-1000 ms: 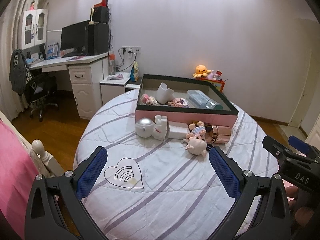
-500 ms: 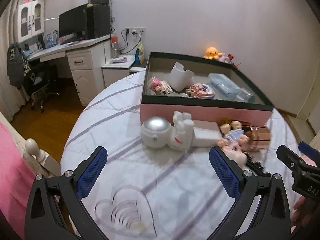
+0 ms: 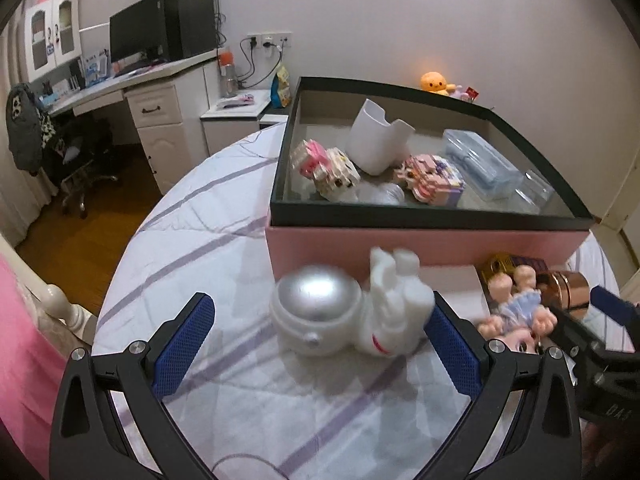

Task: Organize rigid objects
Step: 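Grasp the white astronaut figure with the left tool while the right tool grasps the rose-gold can, then carry the astronaut figure and rose-gold can into the pink box and release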

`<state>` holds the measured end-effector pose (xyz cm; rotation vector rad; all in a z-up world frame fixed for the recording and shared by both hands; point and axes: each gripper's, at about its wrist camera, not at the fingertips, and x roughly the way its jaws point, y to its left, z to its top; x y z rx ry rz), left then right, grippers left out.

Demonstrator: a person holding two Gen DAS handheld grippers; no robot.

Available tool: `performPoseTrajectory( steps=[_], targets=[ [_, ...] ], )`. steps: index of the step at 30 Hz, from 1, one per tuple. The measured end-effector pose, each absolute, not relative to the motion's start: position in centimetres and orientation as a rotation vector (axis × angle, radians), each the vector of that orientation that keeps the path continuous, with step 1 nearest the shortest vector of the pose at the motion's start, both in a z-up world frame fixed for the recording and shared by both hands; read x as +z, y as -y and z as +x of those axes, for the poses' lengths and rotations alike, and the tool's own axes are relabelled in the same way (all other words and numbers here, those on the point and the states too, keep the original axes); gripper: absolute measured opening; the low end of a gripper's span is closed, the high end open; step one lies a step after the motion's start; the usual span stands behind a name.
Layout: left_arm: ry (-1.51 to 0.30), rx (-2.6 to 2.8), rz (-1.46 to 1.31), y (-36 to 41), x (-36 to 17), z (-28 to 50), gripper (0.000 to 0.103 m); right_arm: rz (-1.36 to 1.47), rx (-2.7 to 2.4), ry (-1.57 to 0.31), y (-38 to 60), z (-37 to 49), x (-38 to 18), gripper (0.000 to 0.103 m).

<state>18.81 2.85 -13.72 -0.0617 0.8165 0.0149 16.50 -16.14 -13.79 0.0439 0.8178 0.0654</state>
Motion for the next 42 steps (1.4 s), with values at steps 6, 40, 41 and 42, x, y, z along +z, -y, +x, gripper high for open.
performPoseTrajectory(
  steps=[6,40,41,42],
  targets=[
    [-0.825,0.001,-0.113,-3.8,-14.0,19.0,0.092,0.06,0.077,-0.863,16.2,17.6,-15.0,0.07],
    [-0.702,-0.113,-0.111,-2.1,-7.6,10.5,0.07,0.105,0.144,-0.735,18.4,10.9,-9.2,0.056],
    [-0.69,-0.116,-0.108,-2.0,-7.2,10.3,0.07,0.103,0.146,-0.725,18.5,10.7,-8.8,0.056],
    [-0.682,-0.117,-0.105,-1.9,-6.9,10.2,0.07,0.102,0.149,-0.717,18.5,10.5,-8.6,0.056]
  ],
)
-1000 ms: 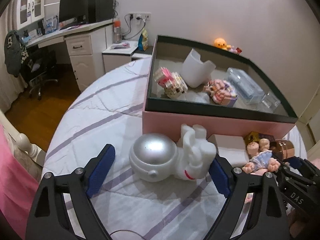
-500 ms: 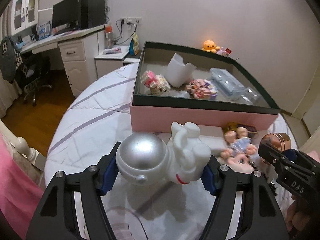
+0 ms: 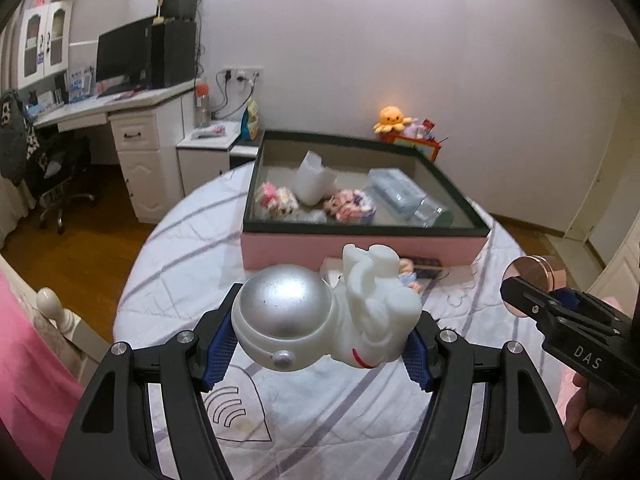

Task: Organize rigid objects
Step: 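Carry the astronaut figure and rose-gold can into the pink box and release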

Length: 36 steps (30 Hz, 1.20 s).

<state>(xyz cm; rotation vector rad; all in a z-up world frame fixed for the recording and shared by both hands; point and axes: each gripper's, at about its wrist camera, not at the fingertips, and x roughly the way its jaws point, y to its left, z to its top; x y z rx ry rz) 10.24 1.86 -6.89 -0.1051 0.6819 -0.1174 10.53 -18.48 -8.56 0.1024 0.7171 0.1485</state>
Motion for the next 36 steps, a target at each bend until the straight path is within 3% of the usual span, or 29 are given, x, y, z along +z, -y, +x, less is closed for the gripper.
performPoseTrajectory(
  steps=[16,27,36],
  targets=[
    [-0.571,-0.136,-0.086,-1.4,-1.1,19.9,0.07,0.025,0.17,-0.623,17.7,18.7,-1.8,0.056],
    [-0.725,-0.135,-0.118,0.5,-5.9,31.1,0.07,0.035,0.161,-0.754,17.6,29.4,-5.0,0.056],
    [-0.785,-0.137,-0.095,1.7,-8.3,33.5,0.072,0.047,0.165,-0.816,17.8,32.2,-7.6,0.057]
  ],
)
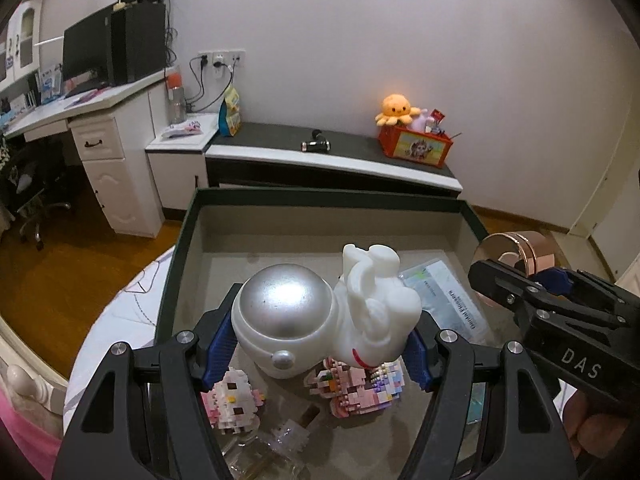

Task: Organize rigid objects
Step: 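Carry the astronaut figure and rose-gold can into the pink box and release, then withdraw both tools from the box back over the table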

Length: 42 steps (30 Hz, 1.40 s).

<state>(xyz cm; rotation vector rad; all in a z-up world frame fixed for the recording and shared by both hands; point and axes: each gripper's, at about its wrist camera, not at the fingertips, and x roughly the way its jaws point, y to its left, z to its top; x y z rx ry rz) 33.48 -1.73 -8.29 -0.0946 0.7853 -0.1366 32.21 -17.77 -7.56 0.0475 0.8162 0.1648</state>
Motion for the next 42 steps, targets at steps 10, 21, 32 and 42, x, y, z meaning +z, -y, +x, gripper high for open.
performPoseTrajectory(
  steps=[10,21,32,42],
  targets=[
    [-0.731,-0.088,-0.064,0.5,-7.4,30.3,0.103,0.177,0.199,-0.841,18.9,31.9,-8.0,0.101],
    [-0.623,-0.079,-0.078,-1.1,-4.6,22.9,0.103,0.153,0.152,-0.704,19.0,24.8,-4.5,0.103],
    [-0.591,-0.084,-0.071,-0.8,-3.7,15.4,0.103,0.111,0.103,-0.605,18.9,14.0,-3.7,0.103],
    [-0.589,-0.073,-0.071,-0.6,-4.0,9.0,0.103,0.067,0.094,-0.574,17.8,7.5,-4.6,0.103]
  ],
)
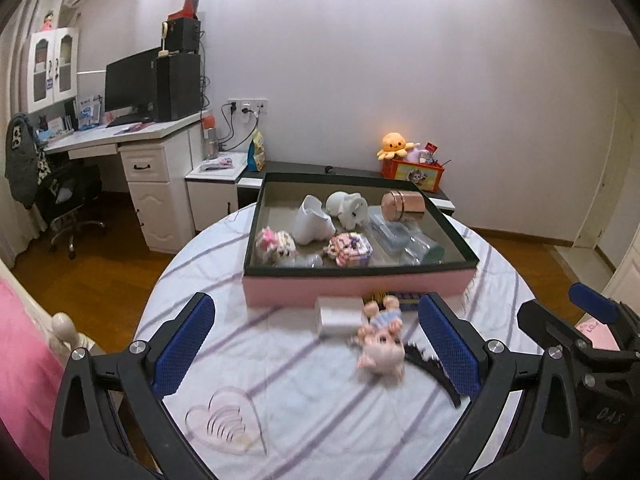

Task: Organize rigid objects
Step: 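Withdraw both tools from the box back over the table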

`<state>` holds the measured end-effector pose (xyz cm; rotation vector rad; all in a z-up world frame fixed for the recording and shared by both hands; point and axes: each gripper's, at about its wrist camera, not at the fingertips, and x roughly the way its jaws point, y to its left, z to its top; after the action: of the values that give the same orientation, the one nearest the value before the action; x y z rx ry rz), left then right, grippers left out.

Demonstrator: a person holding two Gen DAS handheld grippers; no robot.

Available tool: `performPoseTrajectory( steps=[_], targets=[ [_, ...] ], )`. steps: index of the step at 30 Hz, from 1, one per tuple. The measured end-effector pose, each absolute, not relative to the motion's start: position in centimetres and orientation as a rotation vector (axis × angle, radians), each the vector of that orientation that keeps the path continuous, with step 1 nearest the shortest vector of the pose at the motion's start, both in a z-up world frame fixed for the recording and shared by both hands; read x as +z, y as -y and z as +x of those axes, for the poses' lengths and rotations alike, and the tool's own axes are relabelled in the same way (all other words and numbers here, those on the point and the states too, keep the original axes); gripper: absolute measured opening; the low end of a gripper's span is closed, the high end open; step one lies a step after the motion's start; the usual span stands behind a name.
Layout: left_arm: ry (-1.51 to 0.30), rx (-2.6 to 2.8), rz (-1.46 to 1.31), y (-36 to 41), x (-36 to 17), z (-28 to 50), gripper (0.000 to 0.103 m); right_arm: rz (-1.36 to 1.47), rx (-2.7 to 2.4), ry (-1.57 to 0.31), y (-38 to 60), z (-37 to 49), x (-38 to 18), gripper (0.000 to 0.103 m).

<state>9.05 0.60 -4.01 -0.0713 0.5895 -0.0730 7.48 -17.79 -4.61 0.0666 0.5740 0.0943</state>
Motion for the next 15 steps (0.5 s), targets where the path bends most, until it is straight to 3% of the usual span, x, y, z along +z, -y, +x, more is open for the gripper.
performPoseTrajectory(
  steps=[15],
  targets=[
    [-0.589,-0.057,-0.071,-1.2,-4.5,3.9,0.103,0.065,0.067,-0.563,17.7,3.4,-5.1,0.103]
  ],
)
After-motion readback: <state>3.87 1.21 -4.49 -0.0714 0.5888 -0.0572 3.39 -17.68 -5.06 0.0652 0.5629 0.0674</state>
